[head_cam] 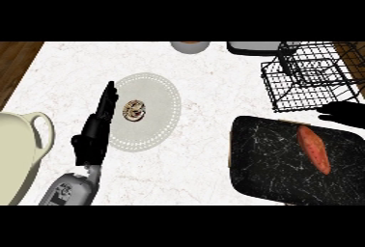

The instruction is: Pick the sweet potato from the tray and place it in the tiered basket

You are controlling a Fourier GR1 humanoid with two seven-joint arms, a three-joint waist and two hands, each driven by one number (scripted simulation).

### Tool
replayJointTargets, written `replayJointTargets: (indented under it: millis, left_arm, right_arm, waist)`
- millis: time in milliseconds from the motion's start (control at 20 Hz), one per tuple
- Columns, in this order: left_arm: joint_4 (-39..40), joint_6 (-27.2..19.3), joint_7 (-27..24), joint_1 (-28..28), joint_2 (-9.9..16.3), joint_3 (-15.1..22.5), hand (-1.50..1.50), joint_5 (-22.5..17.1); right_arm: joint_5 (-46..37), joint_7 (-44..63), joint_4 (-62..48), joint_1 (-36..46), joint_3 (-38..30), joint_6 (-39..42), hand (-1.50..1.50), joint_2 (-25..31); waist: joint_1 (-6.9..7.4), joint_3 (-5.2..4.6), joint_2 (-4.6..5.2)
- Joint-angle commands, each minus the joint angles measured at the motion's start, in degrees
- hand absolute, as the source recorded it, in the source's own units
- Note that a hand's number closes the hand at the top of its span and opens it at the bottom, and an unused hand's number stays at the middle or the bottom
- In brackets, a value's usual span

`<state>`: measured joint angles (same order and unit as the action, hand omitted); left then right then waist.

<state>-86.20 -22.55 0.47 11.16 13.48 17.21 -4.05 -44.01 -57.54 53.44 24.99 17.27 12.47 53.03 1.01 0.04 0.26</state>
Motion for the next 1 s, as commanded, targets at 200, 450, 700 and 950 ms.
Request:
replayJointTargets:
  millis: [200,450,700,950]
  left_arm:
    - [-5.8,0.9,5.2,-1.3,0.5,-0.4,0.0,1.2]
    - [0.6,0.6,-1.4,-2.1,-3.3,-0.5,0.0,3.1]
    - [-0.9,1.7,1.5,-0.7,-2.5,-2.9,0.0,3.7]
    - [-2.6,3.4,1.4,-3.1,-2.2,-3.0,0.0,4.1]
  right_arm:
    - [-2.0,-4.7,-3.4,2.8,2.5,3.9,-1.5,-3.5]
    - [-2.5,-5.3,-2.0,-0.3,2.4,2.4,-1.5,-3.0]
    - [-3.7,-1.8,-0.4,0.0,2.6,4.0,-1.5,-5.1]
    - [-3.8,-4.4,-3.8,2.9,1.6,5.5,-1.5,-4.7]
  waist:
    - [-0.14,-0.01,-0.25]
    - [-0.91,-0.05,-0.21]
    - [-0.98,-0.05,-0.27]
    - [-0.59,-0.04,-0.23]
